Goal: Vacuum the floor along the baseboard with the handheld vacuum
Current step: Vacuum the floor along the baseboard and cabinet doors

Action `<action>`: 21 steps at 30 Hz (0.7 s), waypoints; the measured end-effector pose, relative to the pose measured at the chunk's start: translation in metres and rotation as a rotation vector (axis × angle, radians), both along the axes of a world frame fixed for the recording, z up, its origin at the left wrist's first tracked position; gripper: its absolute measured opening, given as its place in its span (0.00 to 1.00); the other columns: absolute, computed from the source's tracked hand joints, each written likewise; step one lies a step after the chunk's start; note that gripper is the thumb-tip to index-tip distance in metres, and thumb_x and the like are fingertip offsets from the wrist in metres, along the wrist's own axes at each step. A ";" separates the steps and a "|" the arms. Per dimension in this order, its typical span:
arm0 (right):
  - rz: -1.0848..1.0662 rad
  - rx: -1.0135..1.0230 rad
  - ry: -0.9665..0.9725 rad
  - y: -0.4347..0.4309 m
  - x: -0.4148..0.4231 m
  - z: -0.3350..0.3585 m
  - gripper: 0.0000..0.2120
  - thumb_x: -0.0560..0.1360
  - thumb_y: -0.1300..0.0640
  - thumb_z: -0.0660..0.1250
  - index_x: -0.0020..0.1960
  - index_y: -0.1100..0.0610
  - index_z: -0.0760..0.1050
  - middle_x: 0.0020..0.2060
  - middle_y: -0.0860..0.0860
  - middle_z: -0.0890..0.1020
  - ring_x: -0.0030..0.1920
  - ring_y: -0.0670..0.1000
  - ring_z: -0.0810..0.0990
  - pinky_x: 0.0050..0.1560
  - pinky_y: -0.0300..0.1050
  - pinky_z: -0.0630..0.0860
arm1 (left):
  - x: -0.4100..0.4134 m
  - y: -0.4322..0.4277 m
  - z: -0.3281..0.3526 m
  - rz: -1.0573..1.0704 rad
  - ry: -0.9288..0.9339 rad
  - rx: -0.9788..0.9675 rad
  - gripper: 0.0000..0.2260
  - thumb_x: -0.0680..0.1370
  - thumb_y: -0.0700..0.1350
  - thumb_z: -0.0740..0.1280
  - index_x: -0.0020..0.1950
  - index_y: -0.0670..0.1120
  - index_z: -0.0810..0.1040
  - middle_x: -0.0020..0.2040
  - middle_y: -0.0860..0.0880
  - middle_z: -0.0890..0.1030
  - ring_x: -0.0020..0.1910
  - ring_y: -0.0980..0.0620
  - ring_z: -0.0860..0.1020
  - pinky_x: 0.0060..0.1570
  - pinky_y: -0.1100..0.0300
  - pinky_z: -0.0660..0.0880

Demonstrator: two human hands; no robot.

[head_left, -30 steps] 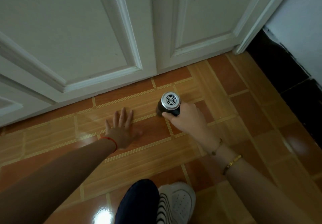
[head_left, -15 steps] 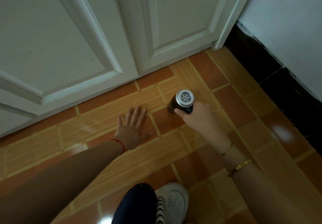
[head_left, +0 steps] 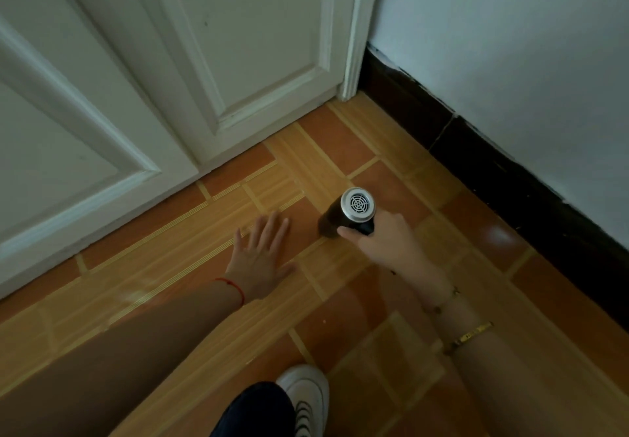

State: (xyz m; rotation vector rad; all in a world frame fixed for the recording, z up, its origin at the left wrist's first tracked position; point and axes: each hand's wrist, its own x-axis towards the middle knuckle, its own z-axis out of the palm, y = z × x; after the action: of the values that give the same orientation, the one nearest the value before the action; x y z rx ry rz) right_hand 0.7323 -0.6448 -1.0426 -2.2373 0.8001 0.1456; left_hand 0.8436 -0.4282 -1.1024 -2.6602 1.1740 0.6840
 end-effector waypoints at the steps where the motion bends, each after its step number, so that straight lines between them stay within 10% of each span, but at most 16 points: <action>1: -0.025 -0.026 -0.012 -0.003 -0.004 0.000 0.27 0.71 0.40 0.72 0.63 0.55 0.74 0.52 0.52 0.82 0.54 0.54 0.80 0.49 0.46 0.76 | -0.002 -0.008 0.000 -0.017 0.003 -0.007 0.39 0.78 0.69 0.47 0.77 0.52 0.29 0.79 0.46 0.32 0.79 0.42 0.36 0.75 0.35 0.44; 21: -0.355 -0.024 -0.164 -0.068 -0.015 -0.015 0.25 0.71 0.42 0.73 0.62 0.55 0.75 0.52 0.50 0.83 0.52 0.51 0.81 0.44 0.42 0.73 | -0.009 -0.074 -0.014 -0.175 0.048 -0.095 0.38 0.78 0.69 0.45 0.77 0.52 0.28 0.78 0.48 0.30 0.78 0.44 0.33 0.75 0.36 0.40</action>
State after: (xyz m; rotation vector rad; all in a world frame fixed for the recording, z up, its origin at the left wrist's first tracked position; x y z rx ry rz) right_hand 0.7175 -0.7125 -1.0574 -2.0593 1.0946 -0.2149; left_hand 0.8347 -0.5022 -1.1166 -2.5878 1.4664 0.6807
